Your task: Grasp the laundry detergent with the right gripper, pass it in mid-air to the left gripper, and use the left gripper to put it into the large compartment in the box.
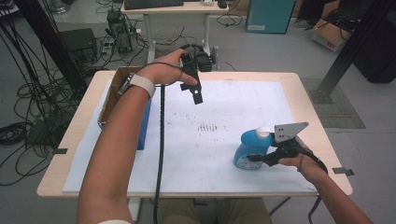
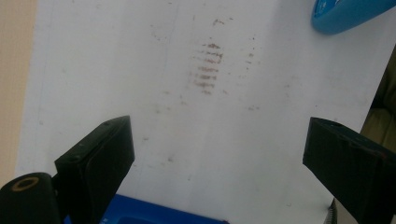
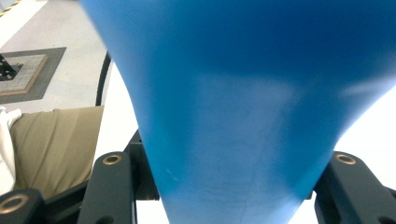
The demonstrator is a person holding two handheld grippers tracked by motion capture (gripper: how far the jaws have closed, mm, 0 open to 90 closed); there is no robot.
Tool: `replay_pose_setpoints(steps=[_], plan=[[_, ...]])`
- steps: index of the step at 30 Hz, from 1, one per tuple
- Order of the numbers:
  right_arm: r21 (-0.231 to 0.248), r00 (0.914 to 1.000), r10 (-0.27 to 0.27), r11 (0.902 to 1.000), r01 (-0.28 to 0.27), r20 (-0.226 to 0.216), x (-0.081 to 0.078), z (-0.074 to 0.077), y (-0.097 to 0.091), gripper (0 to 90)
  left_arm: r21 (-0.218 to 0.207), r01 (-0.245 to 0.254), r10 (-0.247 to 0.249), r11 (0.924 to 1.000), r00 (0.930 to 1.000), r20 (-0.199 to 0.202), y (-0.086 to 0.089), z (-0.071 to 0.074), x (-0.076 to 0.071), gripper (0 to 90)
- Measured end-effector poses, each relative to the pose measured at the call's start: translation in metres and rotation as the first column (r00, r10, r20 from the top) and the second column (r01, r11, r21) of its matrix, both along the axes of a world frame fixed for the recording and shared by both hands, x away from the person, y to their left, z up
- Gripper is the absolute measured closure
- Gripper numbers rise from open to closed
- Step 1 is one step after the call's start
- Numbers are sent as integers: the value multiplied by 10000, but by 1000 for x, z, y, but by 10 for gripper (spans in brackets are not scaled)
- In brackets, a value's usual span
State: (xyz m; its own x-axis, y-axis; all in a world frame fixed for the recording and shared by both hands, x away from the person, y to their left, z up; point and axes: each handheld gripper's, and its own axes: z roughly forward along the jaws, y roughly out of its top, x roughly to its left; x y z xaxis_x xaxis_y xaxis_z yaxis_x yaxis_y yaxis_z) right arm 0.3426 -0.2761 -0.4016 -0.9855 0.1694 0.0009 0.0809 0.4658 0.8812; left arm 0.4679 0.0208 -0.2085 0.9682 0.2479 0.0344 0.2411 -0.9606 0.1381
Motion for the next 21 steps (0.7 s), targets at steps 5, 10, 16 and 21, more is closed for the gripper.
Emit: replay_pose_setpoints(steps=[5,10,16,21], plan=[[-47,10000,41,10000,-41,-12,0,0,0,439,72,61,-60,10000,10000,-16,0,0,0,85],[-25,10000,18,10000,-18,-4,0,0,0,439,46,25,-25,10000,10000,-9,0,0,-1,85],[-12,10000,23,10000,-23,-14,1,0,0,438,56,-17,16,10000,10000,46,1,1,-1,85],[-76,10000,31,10000,-31,-7,1,1,1,439,23,-54,54,10000,10000,39,1,1,-2,86]])
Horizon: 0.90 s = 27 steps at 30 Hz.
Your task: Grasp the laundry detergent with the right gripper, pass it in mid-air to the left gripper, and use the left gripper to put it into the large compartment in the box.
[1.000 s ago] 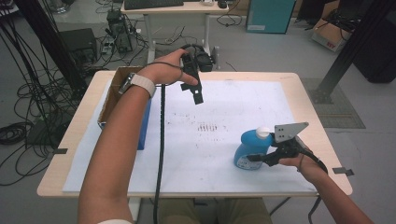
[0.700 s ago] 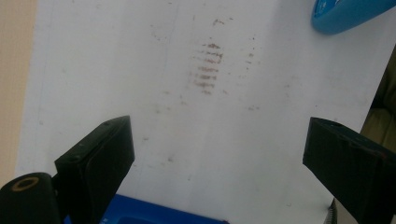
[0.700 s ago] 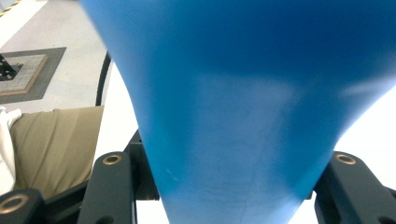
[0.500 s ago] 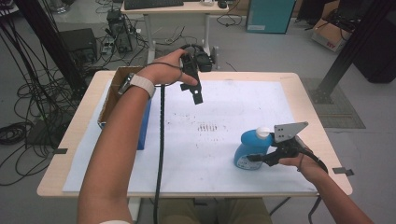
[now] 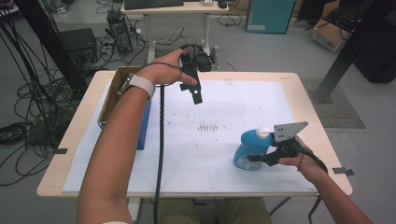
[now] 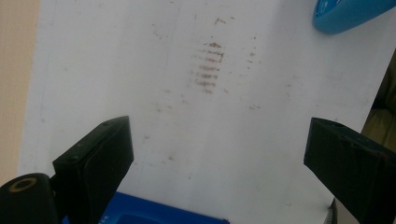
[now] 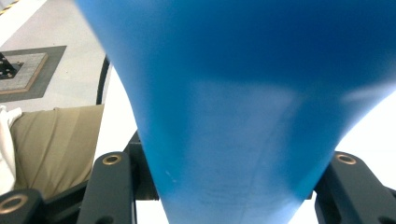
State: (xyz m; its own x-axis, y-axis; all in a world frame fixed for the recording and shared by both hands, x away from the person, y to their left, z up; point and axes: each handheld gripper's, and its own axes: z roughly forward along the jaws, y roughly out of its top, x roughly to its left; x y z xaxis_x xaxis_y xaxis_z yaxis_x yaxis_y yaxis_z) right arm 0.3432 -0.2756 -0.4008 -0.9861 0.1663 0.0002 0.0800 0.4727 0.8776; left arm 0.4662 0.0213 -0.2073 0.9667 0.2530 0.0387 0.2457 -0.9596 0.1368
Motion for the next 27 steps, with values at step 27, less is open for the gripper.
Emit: replay_pose_setpoints(steps=[27], plan=[[-27,10000,21,10000,-21,-57,1,0,0,438,-51,30,-30,10000,10000,41,3,1,1,88]])
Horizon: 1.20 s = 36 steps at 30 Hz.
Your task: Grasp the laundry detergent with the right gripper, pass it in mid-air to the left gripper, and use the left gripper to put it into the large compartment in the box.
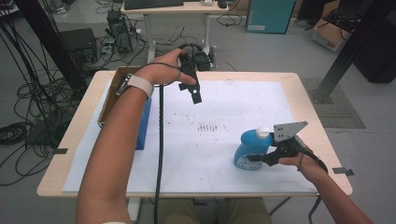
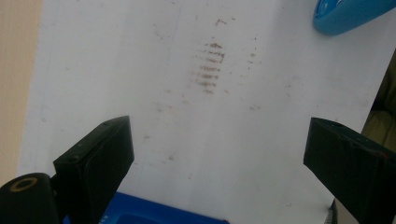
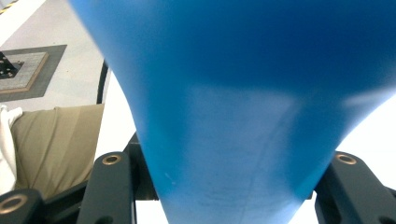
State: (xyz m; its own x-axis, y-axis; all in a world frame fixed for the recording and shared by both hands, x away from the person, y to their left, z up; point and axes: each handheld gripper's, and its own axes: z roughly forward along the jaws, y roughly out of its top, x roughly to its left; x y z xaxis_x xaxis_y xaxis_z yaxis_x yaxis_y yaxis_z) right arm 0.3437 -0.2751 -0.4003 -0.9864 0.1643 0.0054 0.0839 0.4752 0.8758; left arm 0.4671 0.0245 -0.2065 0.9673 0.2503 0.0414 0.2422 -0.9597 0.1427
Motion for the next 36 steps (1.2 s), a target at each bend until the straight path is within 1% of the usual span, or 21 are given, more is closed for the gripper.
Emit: replay_pose_setpoints(steps=[1,2,4,7,9,10,12,17,18,19,20,21,22,23,36], plan=[[6,10000,-12,10000,12,14,0,0,0,438,-21,-7,8,10000,10000,48,0,0,0,88],[-15,10000,18,10000,-18,26,0,0,0,438,25,8,-8,10000,10000,-27,-1,0,0,88],[-10,10000,4,10000,-4,27,0,0,0,438,-66,-73,73,10000,10000,22,-1,-1,0,88],[6,10000,-14,10000,14,20,0,0,0,438,-15,-64,64,10000,10000,-40,0,-1,0,88],[4,10000,-15,10000,15,23,0,0,0,438,-70,-72,72,9999,10000,21,0,-1,0,89],[21,10000,-29,10000,29,12,0,0,0,438,-67,-56,55,10000,10000,-49,0,0,0,91],[19,10000,-24,10000,24,22,0,0,0,437,-69,-68,68,10000,10000,-3,0,-1,0,91],[7,10000,-11,10000,11,24,0,0,0,437,-51,-66,66,10000,10000,20,-1,-1,0,91],[7,10000,-4,10000,4,28,0,0,0,437,30,-1,1,10000,10000,-43,-1,-1,1,91],[21,10000,-33,10000,33,7,0,0,0,437,-24,-45,45,10000,10000,-54,-1,-1,0,91],[14,10000,-23,10000,23,11,0,0,0,437,-14,-53,53,10000,10000,-3,-1,-1,0,91],[9,10000,-24,10000,23,26,0,0,0,437,40,-25,25,10000,10000,-70,-1,-1,1,91],[9,10000,-23,10000,23,24,0,0,0,437,16,-28,29,10000,10000,-10,-1,-1,1,91],[18,10000,-25,10000,25,12,0,0,0,437,30,-15,15,10000,10000,-71,-1,-1,1,91],[23,10000,-17,10000,17,12,0,0,0,437,15,-63,63,10000,10000,-56,-1,-1,0,91]])
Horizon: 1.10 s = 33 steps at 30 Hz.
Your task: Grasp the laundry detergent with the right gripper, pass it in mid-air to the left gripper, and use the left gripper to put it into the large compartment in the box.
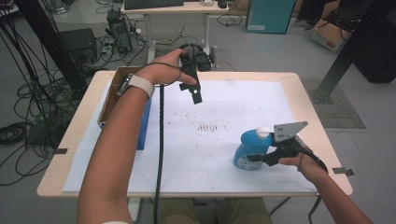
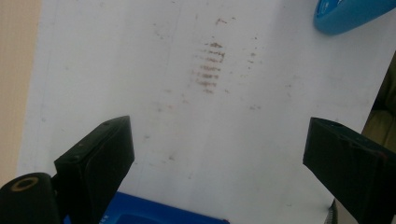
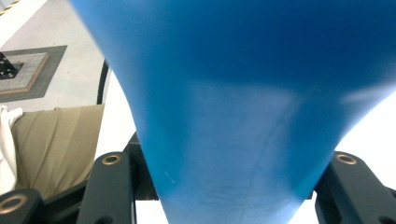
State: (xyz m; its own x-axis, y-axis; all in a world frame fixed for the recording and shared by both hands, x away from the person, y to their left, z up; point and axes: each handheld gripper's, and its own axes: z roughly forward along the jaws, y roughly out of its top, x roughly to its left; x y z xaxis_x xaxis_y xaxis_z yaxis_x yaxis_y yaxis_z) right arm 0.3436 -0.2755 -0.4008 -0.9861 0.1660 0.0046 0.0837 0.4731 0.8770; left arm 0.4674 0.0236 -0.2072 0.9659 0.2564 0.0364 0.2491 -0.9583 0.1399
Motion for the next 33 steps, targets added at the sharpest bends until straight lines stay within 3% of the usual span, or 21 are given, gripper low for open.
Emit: replay_pose_setpoints(steps=[33], plan=[[67,10000,-23,10000,23,-28,0,-1,-1,436,-19,-23,23,10000,9999,142,1,1,-2,89]])
